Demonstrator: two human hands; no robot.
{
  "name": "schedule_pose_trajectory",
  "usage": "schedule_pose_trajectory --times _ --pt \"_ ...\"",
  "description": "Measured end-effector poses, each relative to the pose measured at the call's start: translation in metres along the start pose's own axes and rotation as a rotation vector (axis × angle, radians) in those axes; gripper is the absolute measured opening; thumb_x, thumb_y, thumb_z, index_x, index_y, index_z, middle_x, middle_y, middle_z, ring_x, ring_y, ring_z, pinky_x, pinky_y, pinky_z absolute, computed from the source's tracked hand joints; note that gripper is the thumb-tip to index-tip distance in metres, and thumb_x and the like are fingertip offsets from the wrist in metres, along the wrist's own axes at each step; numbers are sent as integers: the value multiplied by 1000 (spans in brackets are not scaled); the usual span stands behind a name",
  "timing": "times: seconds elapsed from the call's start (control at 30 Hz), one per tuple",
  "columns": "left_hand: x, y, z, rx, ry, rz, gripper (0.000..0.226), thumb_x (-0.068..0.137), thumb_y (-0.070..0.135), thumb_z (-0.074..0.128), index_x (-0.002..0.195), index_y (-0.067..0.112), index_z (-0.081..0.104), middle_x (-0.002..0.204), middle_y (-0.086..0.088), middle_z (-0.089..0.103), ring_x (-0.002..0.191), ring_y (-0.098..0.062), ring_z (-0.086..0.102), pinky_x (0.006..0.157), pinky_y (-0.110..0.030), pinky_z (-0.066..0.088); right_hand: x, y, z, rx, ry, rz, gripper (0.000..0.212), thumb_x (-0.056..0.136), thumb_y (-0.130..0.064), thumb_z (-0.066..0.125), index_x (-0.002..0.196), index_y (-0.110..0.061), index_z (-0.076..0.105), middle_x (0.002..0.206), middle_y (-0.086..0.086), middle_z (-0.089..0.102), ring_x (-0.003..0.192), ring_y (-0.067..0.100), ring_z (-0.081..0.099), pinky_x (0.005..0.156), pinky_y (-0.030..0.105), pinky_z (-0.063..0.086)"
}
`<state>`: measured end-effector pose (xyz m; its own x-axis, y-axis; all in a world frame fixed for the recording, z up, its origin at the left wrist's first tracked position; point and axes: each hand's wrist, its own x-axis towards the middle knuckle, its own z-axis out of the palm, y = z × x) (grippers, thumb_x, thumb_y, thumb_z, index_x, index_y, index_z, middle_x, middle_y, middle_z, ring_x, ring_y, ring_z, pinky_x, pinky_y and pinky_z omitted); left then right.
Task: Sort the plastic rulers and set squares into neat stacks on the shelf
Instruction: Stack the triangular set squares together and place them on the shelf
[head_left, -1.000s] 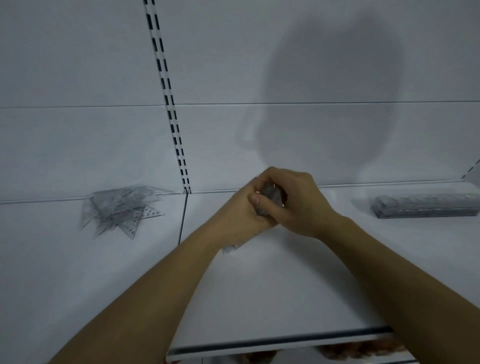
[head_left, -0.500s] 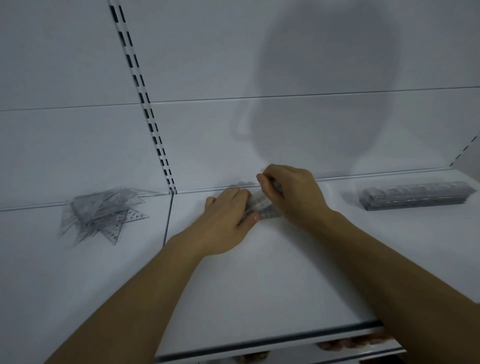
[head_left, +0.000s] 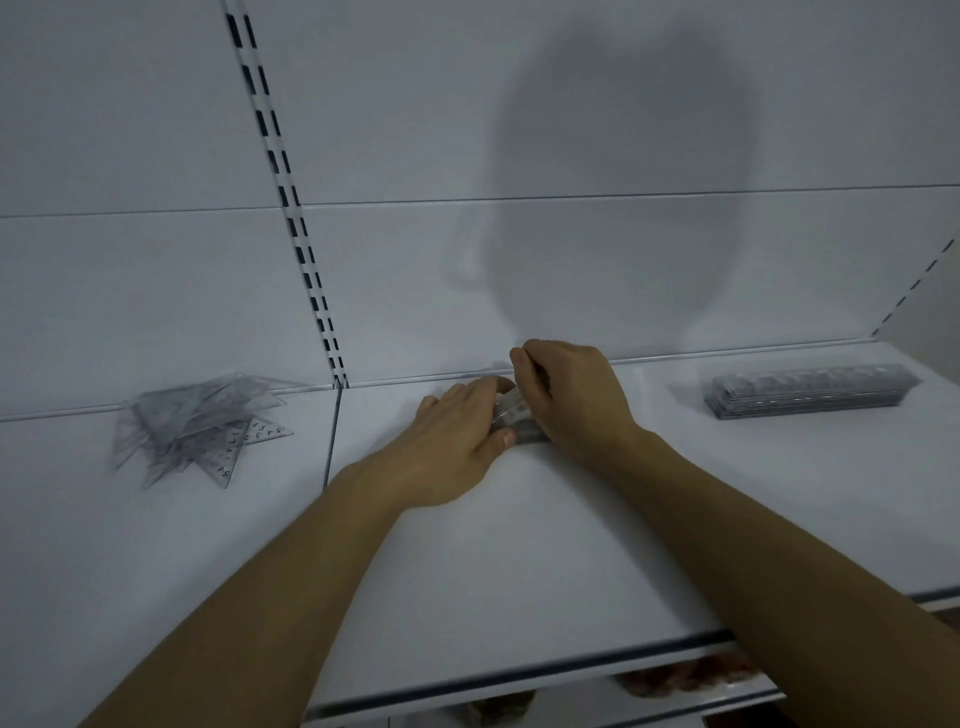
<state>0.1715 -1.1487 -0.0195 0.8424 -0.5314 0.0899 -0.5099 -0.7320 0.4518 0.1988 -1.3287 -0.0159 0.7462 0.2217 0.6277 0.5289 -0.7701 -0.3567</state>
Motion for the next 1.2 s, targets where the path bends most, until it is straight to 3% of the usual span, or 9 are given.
schedule_pose_trajectory --times 0.13,0.27,0.4,0.5,0.67,0.8,0.9,1.03,1.2 --pt "-1 -1 -8 -47 16 32 33 98 46 52 124 26 47 112 14 49 98 -6 46 90 -37 41 6 5 0 102 -155 158 46 101 -26 49 59 -9 42 50 3 42 47 15 33 52 34 32" --pt "-1 -3 -11 27 -60 18 45 88 67 41 112 31 54 103 12 45 101 -12 49 93 -40 46 13 11 2 118 -324 300 48 99 -28 54 56 -7 46 59 18 57 48 16 40 52 31 36" --pt "0 -4 -12 50 -89 -18 40 88 68 36 91 31 52 98 9 44 97 -14 50 87 -41 48 15 10 5 75 -305 371 50 98 -39 56 56 -11 52 55 5 57 50 16 50 56 30 44" --pt "0 -3 -13 65 -86 -31 37 94 59 37 90 25 52 97 7 44 95 -16 50 86 -42 48 16 9 3 116 -321 441 51 102 -43 46 72 -8 68 68 -2 69 63 17 64 70 33 55" --pt "-3 5 -22 70 -76 -19 34 92 60 49 83 27 48 91 5 49 88 -14 51 79 -42 49 20 5 -8 184 -369 490 54 106 -47 35 83 -15 73 76 -9 67 73 12 64 74 29 47" --pt "-9 8 -31 202 -101 -39 43 85 52 67 111 18 59 110 1 56 98 -16 56 85 -40 50 22 5 -40 57 -642 286 50 96 -63 47 119 -24 66 110 -4 67 91 12 62 82 33 48" --pt "-13 9 -40 255 -83 -74 29 85 39 71 104 19 62 104 1 63 93 -18 60 79 -39 52 24 0 -57 -124 -922 125 72 78 -61 75 140 -38 48 128 -8 52 103 10 55 93 32 44" --pt "-17 10 -45 259 -56 -128 41 88 27 71 127 19 61 115 3 66 90 -12 55 75 -26 43 36 -9 -55 -274 -1042 21 78 72 -53 84 140 -39 48 130 -5 50 117 18 50 102 39 45" --pt "-16 13 -46 249 -2 -175 29 83 16 76 112 17 72 106 -2 71 93 -17 65 80 -31 54 51 -18 -58 -344 -1054 -8 70 72 -43 87 134 -32 57 128 -3 55 115 20 54 100 40 48"
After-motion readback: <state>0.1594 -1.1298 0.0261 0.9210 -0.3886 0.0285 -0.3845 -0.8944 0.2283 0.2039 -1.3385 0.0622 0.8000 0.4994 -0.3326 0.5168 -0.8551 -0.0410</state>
